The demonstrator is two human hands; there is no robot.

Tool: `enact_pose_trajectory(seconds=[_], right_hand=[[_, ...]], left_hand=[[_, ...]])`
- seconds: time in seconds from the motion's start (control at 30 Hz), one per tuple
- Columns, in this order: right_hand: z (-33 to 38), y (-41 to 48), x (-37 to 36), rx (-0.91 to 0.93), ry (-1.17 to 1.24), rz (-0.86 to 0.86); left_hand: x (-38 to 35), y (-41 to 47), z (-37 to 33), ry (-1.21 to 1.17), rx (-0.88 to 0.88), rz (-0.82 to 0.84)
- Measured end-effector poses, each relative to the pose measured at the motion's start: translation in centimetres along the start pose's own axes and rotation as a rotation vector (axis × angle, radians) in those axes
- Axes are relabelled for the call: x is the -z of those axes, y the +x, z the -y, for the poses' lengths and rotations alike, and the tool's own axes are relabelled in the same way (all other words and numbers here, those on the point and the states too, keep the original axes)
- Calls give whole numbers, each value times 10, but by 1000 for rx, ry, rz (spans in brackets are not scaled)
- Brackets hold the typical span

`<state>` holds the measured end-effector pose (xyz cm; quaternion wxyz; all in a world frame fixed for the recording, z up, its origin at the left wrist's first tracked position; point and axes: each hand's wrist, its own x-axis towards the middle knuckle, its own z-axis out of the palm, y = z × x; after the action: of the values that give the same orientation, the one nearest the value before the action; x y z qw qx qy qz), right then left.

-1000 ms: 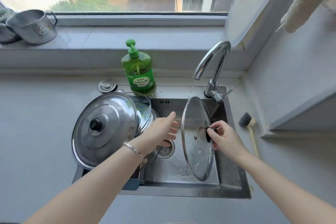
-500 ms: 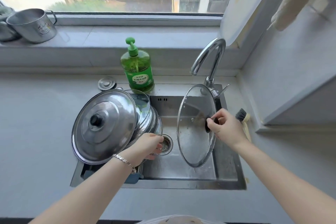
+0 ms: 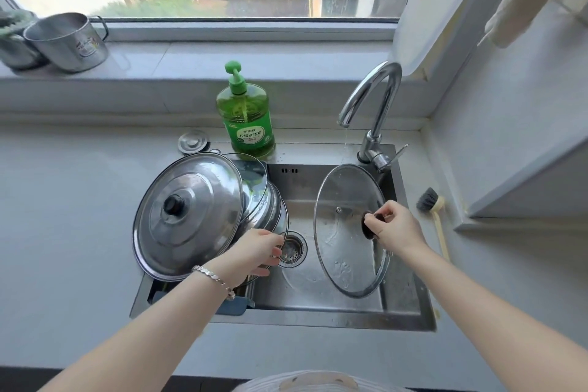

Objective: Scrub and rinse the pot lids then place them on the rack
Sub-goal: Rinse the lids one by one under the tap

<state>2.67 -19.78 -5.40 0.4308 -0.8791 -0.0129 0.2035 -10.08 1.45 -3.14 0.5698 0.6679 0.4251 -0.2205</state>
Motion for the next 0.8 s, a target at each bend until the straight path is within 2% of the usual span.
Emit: enact_pose_trajectory(seconds=[0.27, 0.43, 0.6, 0.7, 0.8], right_hand=[[3, 1, 1, 47, 160, 72], [12, 2, -2, 82, 172, 94], [34, 0, -13, 125, 146, 120], [52, -3, -27, 130, 155, 100], [68, -8, -46, 110, 155, 76]], left_hand=[[-1, -6, 2, -18, 36, 3], [2, -11, 1, -29, -17, -61], [35, -1, 3, 43, -160, -289], [77, 19, 9, 322, -221, -502], [121, 41, 8, 486, -167, -625]])
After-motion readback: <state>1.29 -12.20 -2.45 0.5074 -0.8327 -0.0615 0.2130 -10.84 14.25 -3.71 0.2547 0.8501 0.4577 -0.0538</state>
